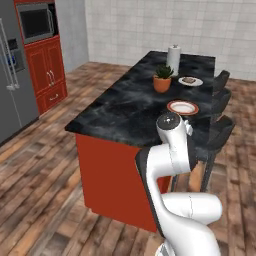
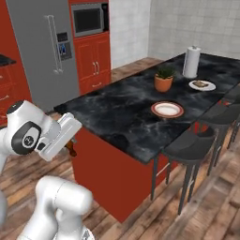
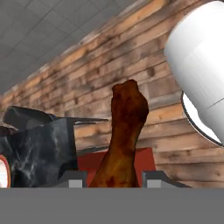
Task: Take the chicken drumsticks from the pan and place one on each plate on the dining counter.
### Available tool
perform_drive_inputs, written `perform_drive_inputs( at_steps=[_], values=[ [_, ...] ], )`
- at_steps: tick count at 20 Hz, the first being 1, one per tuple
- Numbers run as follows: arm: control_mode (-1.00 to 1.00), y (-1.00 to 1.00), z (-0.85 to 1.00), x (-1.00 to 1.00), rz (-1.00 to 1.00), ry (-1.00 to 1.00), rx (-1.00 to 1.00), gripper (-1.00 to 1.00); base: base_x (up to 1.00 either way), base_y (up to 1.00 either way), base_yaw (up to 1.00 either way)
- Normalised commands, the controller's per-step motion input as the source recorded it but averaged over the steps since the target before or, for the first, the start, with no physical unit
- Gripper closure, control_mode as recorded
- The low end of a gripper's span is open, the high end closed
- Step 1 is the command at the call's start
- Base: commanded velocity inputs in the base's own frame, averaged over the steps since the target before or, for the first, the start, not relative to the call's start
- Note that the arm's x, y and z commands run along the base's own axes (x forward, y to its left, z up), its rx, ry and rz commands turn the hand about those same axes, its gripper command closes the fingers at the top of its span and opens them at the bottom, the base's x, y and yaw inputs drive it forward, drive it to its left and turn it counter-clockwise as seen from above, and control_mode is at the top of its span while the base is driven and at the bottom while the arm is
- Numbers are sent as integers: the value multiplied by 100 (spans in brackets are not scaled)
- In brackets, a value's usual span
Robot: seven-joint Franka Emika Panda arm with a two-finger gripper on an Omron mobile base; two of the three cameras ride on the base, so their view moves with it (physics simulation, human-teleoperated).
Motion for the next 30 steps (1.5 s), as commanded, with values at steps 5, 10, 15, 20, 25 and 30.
perform_drive_inputs(
  at_steps=[5, 10, 15, 20, 25, 30],
  values=[
    [100, 0, 0, 0, 0, 0, 0, 100, 0, -100, 3],
    [100, 0, 0, 0, 0, 0, 0, 100, 18, -100, 17],
    [100, 0, 0, 0, 0, 0, 0, 100, 19, -93, 28],
    [100, 0, 0, 0, 0, 0, 0, 100, 48, -69, 33],
    [100, 0, 0, 0, 0, 0, 0, 100, 41, -48, 34],
    [100, 0, 0, 0, 0, 0, 0, 100, 14, -46, 33]
  ],
)
